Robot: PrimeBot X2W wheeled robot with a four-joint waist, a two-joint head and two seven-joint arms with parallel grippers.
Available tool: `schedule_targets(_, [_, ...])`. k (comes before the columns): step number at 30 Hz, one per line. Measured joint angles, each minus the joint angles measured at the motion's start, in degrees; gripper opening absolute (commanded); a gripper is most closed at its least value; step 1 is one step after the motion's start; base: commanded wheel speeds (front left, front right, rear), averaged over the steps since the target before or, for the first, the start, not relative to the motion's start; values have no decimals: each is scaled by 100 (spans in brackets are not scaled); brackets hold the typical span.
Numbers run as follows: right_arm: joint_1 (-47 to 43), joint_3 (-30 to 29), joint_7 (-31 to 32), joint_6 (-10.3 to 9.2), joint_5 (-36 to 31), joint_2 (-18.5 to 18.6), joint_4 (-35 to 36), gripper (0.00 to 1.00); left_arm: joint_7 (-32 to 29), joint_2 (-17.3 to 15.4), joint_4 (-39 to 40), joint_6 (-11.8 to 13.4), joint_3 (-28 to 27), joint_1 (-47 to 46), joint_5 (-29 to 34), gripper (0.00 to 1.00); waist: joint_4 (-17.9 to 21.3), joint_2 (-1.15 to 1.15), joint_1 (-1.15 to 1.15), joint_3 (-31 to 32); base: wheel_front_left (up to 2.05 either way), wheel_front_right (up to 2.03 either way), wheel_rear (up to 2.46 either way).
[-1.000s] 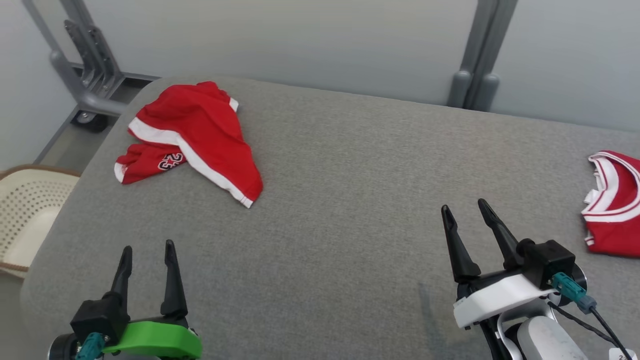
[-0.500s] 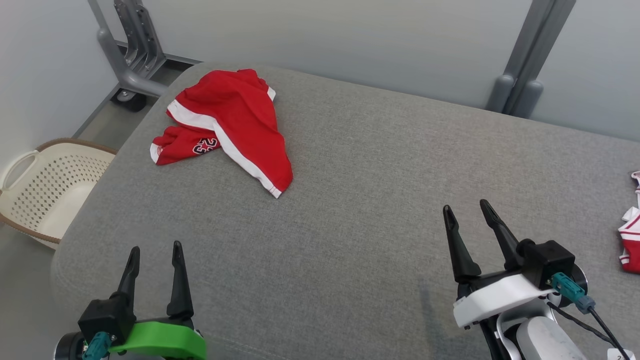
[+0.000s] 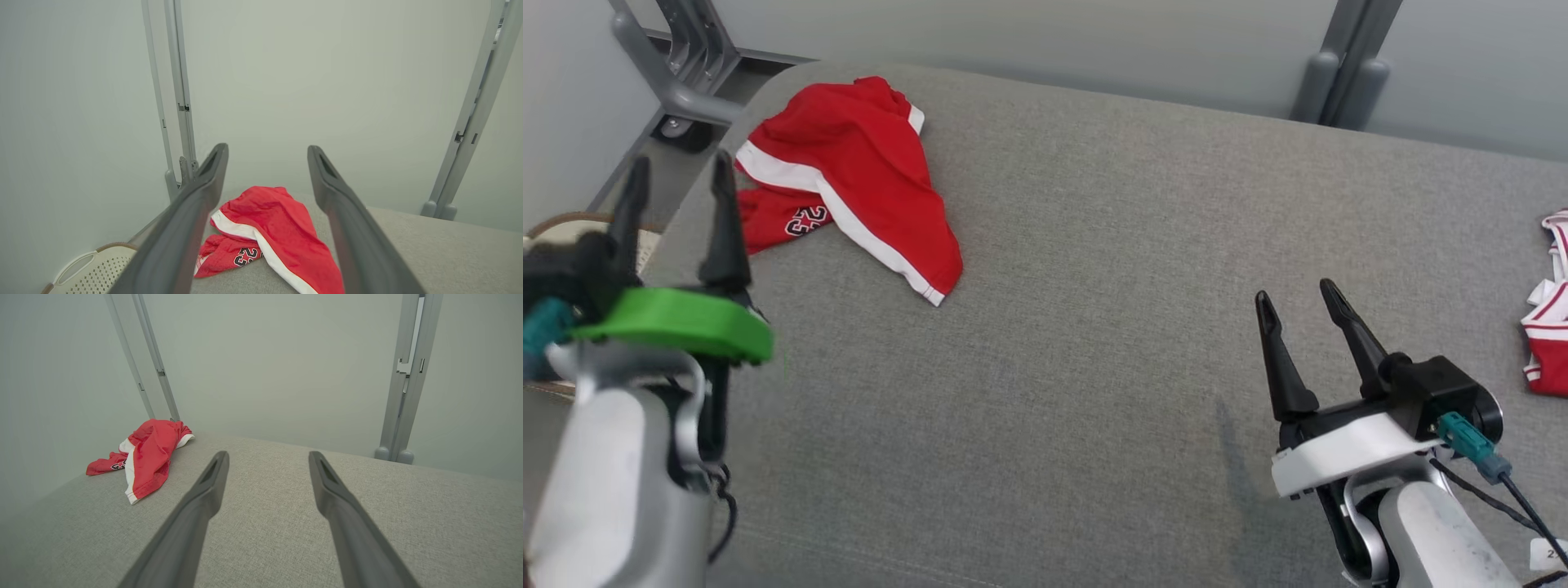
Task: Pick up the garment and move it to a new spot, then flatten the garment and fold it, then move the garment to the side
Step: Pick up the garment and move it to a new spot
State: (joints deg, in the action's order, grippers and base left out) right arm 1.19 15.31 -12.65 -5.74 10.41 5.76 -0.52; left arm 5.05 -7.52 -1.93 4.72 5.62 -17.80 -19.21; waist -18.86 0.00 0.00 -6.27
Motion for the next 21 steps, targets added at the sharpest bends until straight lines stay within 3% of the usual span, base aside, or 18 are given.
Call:
schedule_targets(6, [309, 18, 118, -36, -188, 148, 255, 100, -894, -187, -658, 20, -535, -1167, -412, 100, 278, 0, 0, -332, 0, 0, 0])
schedule_targets(11, [514, -44, 169, -42, -330, 202, 530, 100, -1494, -576, -1305, 42, -750, -1653, -435, 100, 589, 0, 0, -641, 0, 0, 0])
schedule_targets(21, [814, -158, 313, -43, -409, 366, 945, 100, -2073, -1139, -1965, 124, -1455, -2412, -591, 100, 1292, 0, 1, -1349, 0, 0, 0])
